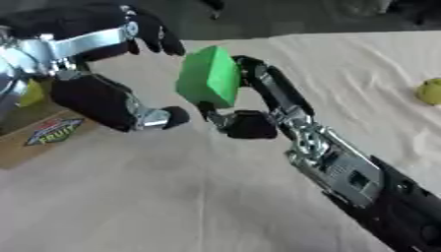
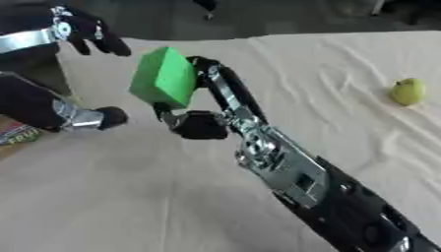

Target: Pick up the objects with one hand, pass them to the other hand, and then place them into the box on the other side of the table.

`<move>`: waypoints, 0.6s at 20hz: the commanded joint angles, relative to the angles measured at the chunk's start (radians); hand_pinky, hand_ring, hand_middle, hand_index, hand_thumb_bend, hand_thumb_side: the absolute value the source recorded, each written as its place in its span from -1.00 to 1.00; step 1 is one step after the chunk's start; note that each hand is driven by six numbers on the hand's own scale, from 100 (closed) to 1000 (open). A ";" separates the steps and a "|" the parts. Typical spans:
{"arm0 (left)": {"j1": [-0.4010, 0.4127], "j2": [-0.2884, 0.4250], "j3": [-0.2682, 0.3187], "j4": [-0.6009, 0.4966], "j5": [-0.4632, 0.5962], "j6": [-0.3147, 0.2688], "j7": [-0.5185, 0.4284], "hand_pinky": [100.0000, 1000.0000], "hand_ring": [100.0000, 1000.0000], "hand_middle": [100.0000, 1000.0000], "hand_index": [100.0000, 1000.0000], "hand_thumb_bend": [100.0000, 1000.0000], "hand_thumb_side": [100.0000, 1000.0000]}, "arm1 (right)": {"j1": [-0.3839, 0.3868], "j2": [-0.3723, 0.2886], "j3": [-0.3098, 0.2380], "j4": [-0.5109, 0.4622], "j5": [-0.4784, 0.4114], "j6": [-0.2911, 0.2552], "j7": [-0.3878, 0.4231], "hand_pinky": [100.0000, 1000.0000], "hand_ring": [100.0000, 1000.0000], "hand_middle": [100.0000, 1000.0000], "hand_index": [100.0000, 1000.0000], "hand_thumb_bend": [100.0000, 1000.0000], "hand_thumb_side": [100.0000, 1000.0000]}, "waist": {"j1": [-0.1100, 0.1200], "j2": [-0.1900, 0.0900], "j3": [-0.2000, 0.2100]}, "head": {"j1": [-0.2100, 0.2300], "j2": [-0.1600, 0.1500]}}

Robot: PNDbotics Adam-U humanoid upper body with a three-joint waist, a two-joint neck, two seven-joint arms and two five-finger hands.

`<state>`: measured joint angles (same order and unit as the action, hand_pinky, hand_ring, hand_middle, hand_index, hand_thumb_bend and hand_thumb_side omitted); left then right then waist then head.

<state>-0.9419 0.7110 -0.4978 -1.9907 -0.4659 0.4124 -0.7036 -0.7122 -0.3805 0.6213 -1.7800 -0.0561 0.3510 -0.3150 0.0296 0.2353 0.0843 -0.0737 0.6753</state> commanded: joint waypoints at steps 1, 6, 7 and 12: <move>-0.020 0.008 -0.002 -0.009 -0.029 0.002 -0.029 0.54 0.62 0.50 0.69 0.03 0.03 | -0.015 -0.004 0.000 -0.028 0.013 -0.001 0.011 0.64 0.13 -0.12 -0.01 -1.00 -1.00 | -0.001 -0.023 0.002 | -0.002 0.003; -0.019 0.009 -0.003 -0.009 -0.070 0.003 -0.040 0.57 0.64 0.52 0.70 0.08 0.00 | -0.015 -0.009 0.001 -0.039 0.022 0.007 0.019 0.62 0.12 -0.12 -0.02 -1.00 -1.00 | -0.002 -0.023 0.004 | -0.001 0.000; -0.020 0.008 -0.002 -0.009 -0.082 0.004 -0.039 0.57 0.64 0.52 0.71 0.07 -0.02 | -0.014 -0.011 0.002 -0.042 0.025 0.011 0.020 0.62 0.12 -0.13 -0.02 -1.00 -1.00 | -0.002 -0.023 0.004 | -0.001 -0.001; -0.022 -0.004 -0.006 -0.009 -0.107 0.005 -0.025 0.57 0.65 0.52 0.72 0.02 -0.12 | -0.013 -0.014 0.007 -0.054 0.034 0.029 0.025 0.61 0.11 -0.14 -0.03 -1.00 -1.00 | -0.005 -0.023 0.005 | -0.001 -0.007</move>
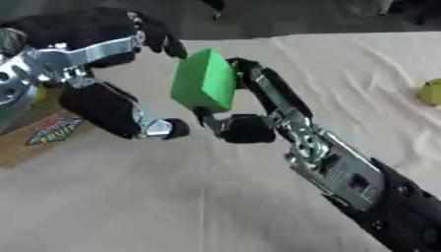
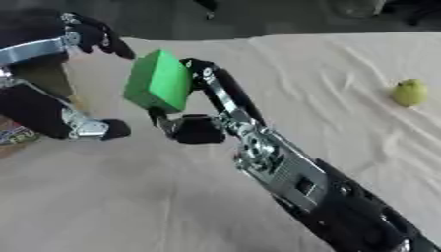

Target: Pick up the objects with one hand, pass them to the other hand, and then place them into the box on the other side of the table.

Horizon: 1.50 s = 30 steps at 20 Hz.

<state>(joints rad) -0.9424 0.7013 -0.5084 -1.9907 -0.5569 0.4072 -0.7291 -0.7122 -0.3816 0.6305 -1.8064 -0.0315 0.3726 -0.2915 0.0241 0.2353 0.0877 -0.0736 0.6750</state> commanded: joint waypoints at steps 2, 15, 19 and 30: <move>-0.021 0.002 0.002 -0.009 -0.033 0.018 0.010 0.56 0.65 0.52 0.72 -0.01 -0.17 | -0.012 -0.013 -0.003 -0.031 0.013 0.011 0.001 0.61 0.11 -0.14 -0.03 -1.00 -1.00 | 0.000 -0.022 0.002 | 0.000 -0.010; -0.014 -0.009 -0.011 -0.009 -0.018 0.034 0.091 0.53 0.65 0.52 0.72 -0.17 -0.19 | -0.012 -0.015 0.015 -0.034 0.097 0.011 0.041 0.60 0.12 -0.13 -0.03 -1.00 -1.00 | 0.000 -0.012 -0.002 | 0.002 -0.024; -0.010 -0.011 -0.016 -0.009 -0.011 0.036 0.098 0.53 0.65 0.52 0.71 -0.16 -0.17 | -0.012 -0.013 0.016 -0.031 0.128 0.006 0.053 0.60 0.12 -0.13 -0.03 -1.00 -1.00 | 0.000 -0.008 -0.002 | 0.004 -0.025; 0.000 -0.011 -0.021 -0.009 0.008 0.035 0.053 0.55 0.67 0.54 0.71 -0.07 -0.06 | -0.015 -0.015 0.012 -0.044 0.208 0.001 0.094 0.59 0.12 -0.12 -0.05 -1.00 -1.00 | -0.001 -0.003 -0.004 | 0.010 -0.019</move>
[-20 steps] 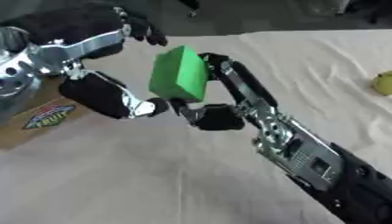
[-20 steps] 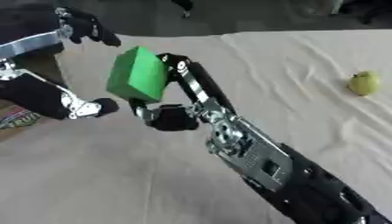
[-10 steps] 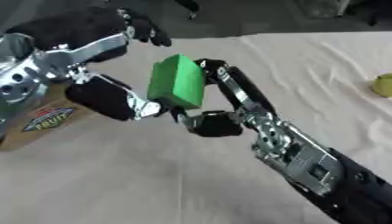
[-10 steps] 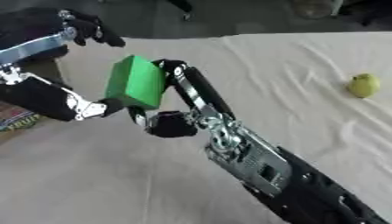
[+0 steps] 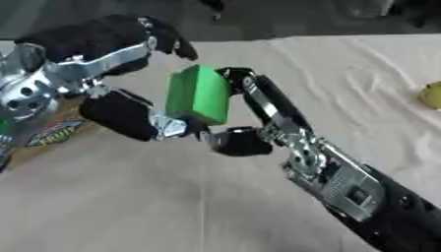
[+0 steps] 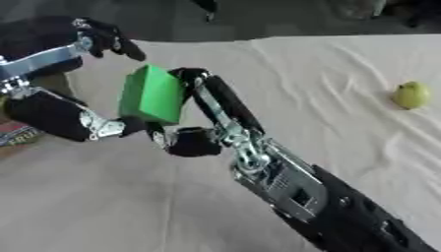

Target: Pick up the objects with one hand, pass them to the other hand, and then place them into the box on the other side of the table.

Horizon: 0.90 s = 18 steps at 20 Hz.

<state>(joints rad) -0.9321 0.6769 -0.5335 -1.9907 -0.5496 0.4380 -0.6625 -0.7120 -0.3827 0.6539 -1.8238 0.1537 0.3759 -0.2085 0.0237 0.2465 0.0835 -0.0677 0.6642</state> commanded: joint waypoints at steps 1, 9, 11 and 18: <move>-0.010 0.013 0.004 -0.009 -0.001 0.005 -0.016 0.55 0.67 0.54 0.71 -0.06 -0.05 | -0.015 -0.014 -0.012 -0.028 0.031 -0.003 0.015 0.59 0.12 -0.12 -0.05 -1.00 -1.00 | -0.001 -0.014 0.000 | 0.005 -0.008; -0.005 0.007 0.002 0.004 -0.032 -0.001 -0.025 0.56 0.68 0.54 0.71 -0.03 -0.09 | -0.016 -0.014 -0.013 -0.037 0.063 -0.004 0.034 0.59 0.12 -0.13 -0.05 -1.00 -1.00 | -0.002 -0.010 -0.002 | 0.012 -0.017; -0.004 0.005 0.000 0.012 -0.046 -0.007 -0.022 0.56 0.68 0.54 0.71 -0.05 -0.12 | -0.016 -0.015 -0.012 -0.038 0.068 -0.006 0.036 0.59 0.12 -0.13 -0.05 -1.00 -1.00 | -0.002 -0.008 -0.002 | 0.012 -0.019; -0.005 -0.009 -0.013 0.041 -0.073 -0.020 -0.023 0.56 0.68 0.54 0.70 -0.16 -0.30 | -0.017 -0.016 -0.012 -0.044 0.079 -0.009 0.042 0.59 0.12 -0.13 -0.05 -1.00 -1.00 | -0.003 -0.007 0.000 | 0.015 -0.020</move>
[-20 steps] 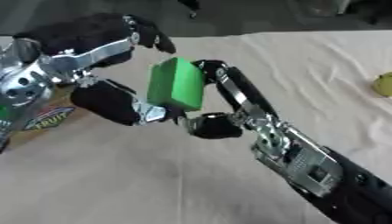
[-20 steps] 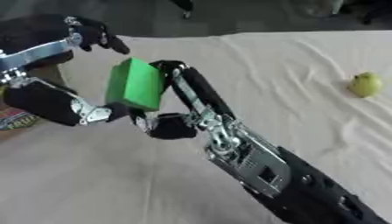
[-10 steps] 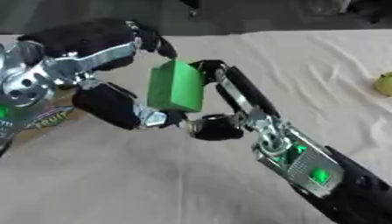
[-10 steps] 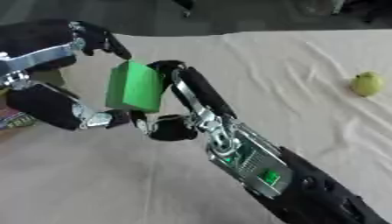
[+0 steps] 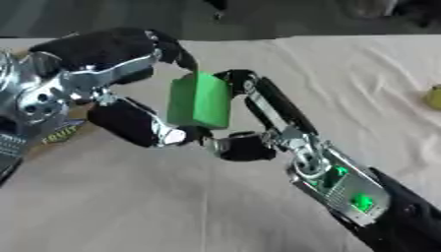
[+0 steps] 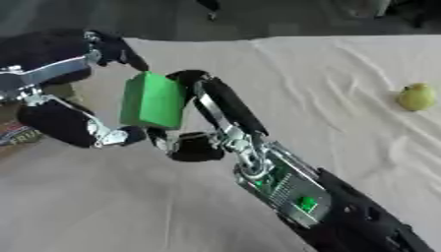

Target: Pick up the objects with one hand, pass them to the other hand, and then place them into the box on the other side of the table.

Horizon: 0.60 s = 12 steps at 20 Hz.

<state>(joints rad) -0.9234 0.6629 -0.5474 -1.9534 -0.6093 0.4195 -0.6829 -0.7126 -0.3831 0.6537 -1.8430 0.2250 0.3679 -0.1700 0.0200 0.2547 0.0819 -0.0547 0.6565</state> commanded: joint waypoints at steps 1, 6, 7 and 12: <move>-0.014 0.004 0.000 0.009 -0.018 -0.003 -0.002 0.57 0.68 0.54 0.70 -0.16 -0.32 | -0.017 -0.016 -0.011 -0.026 0.007 0.000 0.005 0.58 0.12 -0.13 -0.05 -1.00 -1.00 | 0.000 -0.015 0.001 | 0.002 -0.013; -0.014 -0.013 -0.005 0.035 -0.045 -0.009 0.009 0.56 0.68 0.54 0.70 -0.18 -0.31 | -0.018 -0.017 -0.010 -0.029 0.009 0.002 0.011 0.58 0.11 -0.13 -0.05 -1.00 -1.00 | -0.001 -0.016 0.002 | 0.004 -0.017; -0.015 -0.017 -0.006 0.041 -0.048 -0.011 0.012 0.56 0.68 0.54 0.70 -0.18 -0.31 | -0.019 -0.017 -0.010 -0.029 0.009 0.003 0.012 0.58 0.11 -0.13 -0.05 -1.00 -1.00 | -0.001 -0.016 0.002 | 0.004 -0.018; -0.017 -0.037 -0.010 0.062 -0.048 -0.018 0.036 0.54 0.66 0.51 0.68 -0.38 -0.34 | -0.020 -0.017 -0.009 -0.032 0.010 0.006 0.015 0.58 0.11 -0.13 -0.06 -0.99 -1.00 | -0.001 -0.016 0.001 | 0.005 -0.019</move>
<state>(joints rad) -0.9236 0.6198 -0.5639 -1.8920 -0.6539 0.4011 -0.6573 -0.7135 -0.3903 0.6510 -1.8487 0.2301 0.3760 -0.1596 0.0181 0.2547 0.0828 -0.0534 0.6477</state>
